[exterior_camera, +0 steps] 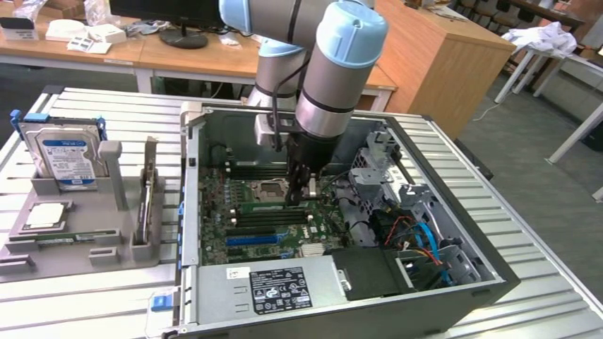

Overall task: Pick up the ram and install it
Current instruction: 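Insert the ram into the slot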

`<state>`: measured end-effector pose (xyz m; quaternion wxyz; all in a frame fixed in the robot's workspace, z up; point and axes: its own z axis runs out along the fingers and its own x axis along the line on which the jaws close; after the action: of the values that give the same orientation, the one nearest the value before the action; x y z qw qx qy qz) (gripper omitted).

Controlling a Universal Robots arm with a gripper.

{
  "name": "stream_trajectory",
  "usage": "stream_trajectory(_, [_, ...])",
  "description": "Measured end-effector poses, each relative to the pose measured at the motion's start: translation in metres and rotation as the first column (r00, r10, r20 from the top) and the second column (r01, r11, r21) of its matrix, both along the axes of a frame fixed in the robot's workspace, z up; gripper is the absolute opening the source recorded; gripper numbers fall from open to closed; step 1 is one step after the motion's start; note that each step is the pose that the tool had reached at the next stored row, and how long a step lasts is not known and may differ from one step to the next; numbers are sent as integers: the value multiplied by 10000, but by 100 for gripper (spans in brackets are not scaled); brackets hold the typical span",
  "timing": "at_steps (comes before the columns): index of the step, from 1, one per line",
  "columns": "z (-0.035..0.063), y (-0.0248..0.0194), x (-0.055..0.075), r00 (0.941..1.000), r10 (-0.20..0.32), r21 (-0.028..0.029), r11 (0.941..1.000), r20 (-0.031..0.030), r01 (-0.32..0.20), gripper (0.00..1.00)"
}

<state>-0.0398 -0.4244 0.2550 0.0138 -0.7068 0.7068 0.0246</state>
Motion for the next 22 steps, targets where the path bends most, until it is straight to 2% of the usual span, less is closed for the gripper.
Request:
stream_trajectory(12, [-53,-1,-5,10000,1,-5,10000,21,-1,12])
stream_trajectory(22, [-56,0,-24,10000,0,-2,10000,22,0,12])
